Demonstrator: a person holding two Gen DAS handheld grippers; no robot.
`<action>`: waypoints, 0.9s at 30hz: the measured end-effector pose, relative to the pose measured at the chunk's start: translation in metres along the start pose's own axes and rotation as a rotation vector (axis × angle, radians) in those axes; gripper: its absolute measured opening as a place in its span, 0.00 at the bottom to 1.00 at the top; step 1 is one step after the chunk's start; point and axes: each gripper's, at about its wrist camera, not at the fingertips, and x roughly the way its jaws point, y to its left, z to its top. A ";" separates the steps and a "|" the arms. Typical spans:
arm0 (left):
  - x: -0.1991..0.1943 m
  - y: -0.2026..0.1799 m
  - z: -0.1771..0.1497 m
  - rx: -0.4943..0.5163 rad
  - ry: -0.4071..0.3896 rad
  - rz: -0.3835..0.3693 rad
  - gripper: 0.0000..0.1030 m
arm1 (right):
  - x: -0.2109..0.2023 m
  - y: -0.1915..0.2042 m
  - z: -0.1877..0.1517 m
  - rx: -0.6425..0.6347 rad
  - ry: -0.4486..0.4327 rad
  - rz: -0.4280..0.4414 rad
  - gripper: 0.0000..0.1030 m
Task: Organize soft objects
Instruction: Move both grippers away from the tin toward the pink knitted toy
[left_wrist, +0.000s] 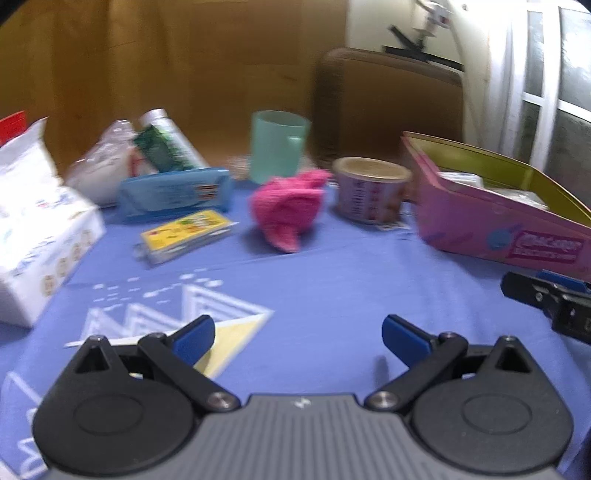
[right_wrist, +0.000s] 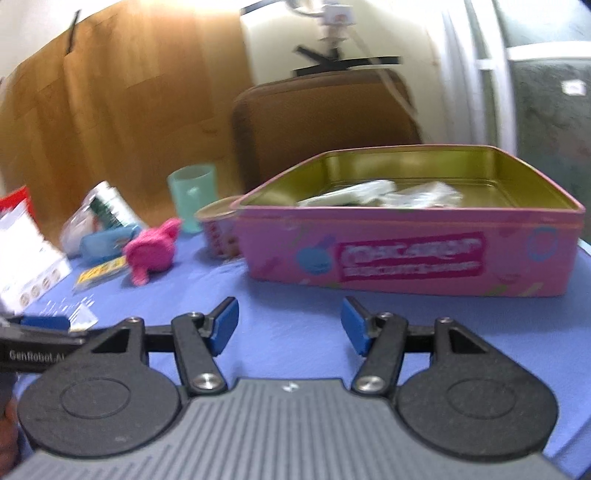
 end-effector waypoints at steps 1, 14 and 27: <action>-0.002 0.009 -0.001 -0.009 0.001 0.016 0.97 | 0.001 0.006 0.000 -0.020 0.008 0.023 0.62; -0.030 0.144 -0.014 -0.268 -0.055 0.110 0.98 | 0.066 0.111 0.030 -0.229 0.097 0.275 0.62; -0.033 0.141 -0.014 -0.260 -0.089 0.108 0.98 | 0.149 0.128 0.045 -0.198 0.227 0.215 0.39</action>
